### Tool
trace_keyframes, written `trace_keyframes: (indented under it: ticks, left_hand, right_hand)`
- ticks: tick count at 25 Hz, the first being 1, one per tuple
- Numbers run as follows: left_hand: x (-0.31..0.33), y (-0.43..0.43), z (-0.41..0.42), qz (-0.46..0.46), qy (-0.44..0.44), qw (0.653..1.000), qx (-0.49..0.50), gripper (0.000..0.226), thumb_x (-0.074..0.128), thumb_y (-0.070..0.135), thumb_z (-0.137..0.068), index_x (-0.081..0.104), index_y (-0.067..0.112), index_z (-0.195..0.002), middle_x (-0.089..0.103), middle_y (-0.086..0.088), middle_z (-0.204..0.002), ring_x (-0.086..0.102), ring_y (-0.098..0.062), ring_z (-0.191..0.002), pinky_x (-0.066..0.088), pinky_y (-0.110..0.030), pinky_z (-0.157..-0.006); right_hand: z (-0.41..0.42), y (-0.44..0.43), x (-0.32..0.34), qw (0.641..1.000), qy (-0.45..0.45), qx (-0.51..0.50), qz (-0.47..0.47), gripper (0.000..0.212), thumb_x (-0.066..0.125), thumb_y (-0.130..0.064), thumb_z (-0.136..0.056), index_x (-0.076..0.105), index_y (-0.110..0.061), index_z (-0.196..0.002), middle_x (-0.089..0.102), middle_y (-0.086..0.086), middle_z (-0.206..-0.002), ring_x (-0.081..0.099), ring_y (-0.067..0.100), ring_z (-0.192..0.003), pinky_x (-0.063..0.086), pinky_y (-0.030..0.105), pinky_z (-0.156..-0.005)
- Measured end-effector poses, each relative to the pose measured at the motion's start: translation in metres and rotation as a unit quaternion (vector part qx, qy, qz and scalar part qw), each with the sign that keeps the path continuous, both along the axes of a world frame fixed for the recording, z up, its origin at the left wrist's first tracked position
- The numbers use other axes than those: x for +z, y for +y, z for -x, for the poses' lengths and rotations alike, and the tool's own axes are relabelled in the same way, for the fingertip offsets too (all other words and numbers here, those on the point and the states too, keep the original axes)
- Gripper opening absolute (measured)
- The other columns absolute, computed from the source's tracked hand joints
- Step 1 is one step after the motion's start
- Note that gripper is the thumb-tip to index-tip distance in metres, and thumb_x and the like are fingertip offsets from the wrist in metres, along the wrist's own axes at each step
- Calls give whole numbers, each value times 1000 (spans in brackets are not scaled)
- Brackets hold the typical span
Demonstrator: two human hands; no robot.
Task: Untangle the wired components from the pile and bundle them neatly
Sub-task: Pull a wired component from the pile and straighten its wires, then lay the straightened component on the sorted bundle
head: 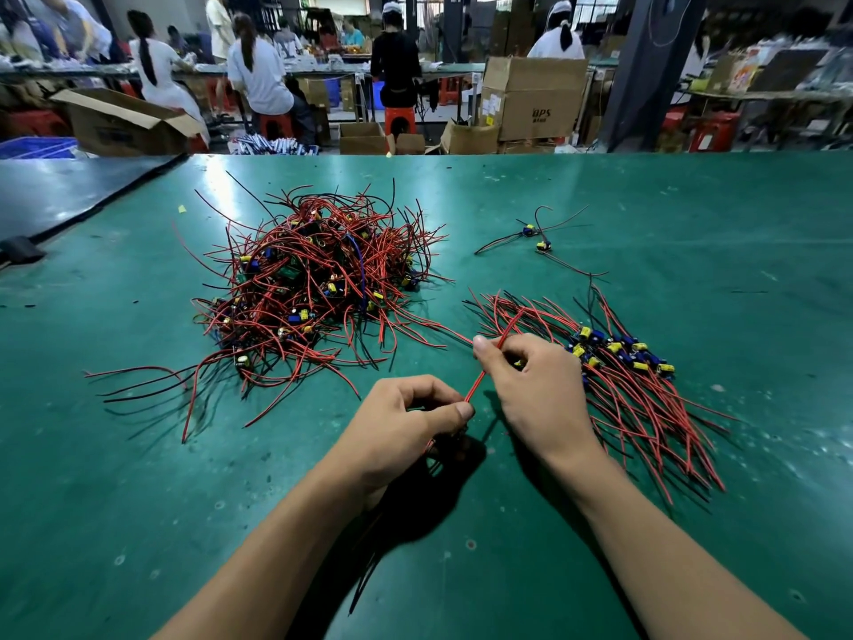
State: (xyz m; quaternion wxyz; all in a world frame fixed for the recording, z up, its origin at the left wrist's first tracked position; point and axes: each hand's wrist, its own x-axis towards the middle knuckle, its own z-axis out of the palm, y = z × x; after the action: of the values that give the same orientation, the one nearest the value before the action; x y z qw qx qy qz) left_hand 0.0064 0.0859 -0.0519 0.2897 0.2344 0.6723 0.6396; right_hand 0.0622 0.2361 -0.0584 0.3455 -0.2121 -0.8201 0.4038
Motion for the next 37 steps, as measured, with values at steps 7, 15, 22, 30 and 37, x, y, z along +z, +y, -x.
trace_keyframes:
  ticks: [7,15,22,30,37]
  left_hand:
    - [-1,-3,2,-10,-39,999,-35,8,71,5,-83,69,5,-75,62,-10,-64,58,-24,-59,46,-26,-57]
    - [-5,1,2,-36,-65,997,31,5,71,5,-83,73,4,-80,66,-14,-70,61,-26,-64,49,-33,-65]
    - [-4,-3,4,-35,-46,998,-22,5,73,6,-79,69,6,-75,60,-13,-66,54,-27,-65,40,-35,-66]
    - [-1,-5,3,-30,-49,997,-48,10,75,11,-74,70,3,-77,61,-9,-63,56,-22,-57,47,-28,-58]
    - [1,6,8,-170,-232,947,144,25,48,26,-101,58,4,-107,69,-15,-85,68,-26,-76,57,-37,-76]
  right_hand:
    - [2,12,1,970,63,-6,234,44,57,-43,-100,70,-13,-70,34,1,-50,27,14,-42,23,25,-44]
    - [-1,0,4,904,-1,174,390,35,65,-42,-95,71,-9,-84,39,-5,-52,27,8,-37,22,15,-39]
    - [-3,9,14,905,37,114,408,32,63,-34,-96,71,-10,-76,38,-6,-55,23,5,-38,18,15,-35]
    - [-4,10,30,754,75,143,637,43,58,-40,-96,55,-13,-62,39,-6,-50,21,2,-28,16,15,-26]
    - [-7,-17,12,970,-22,145,195,23,79,-38,-82,74,-19,-93,64,-3,-72,54,6,-57,44,21,-56]
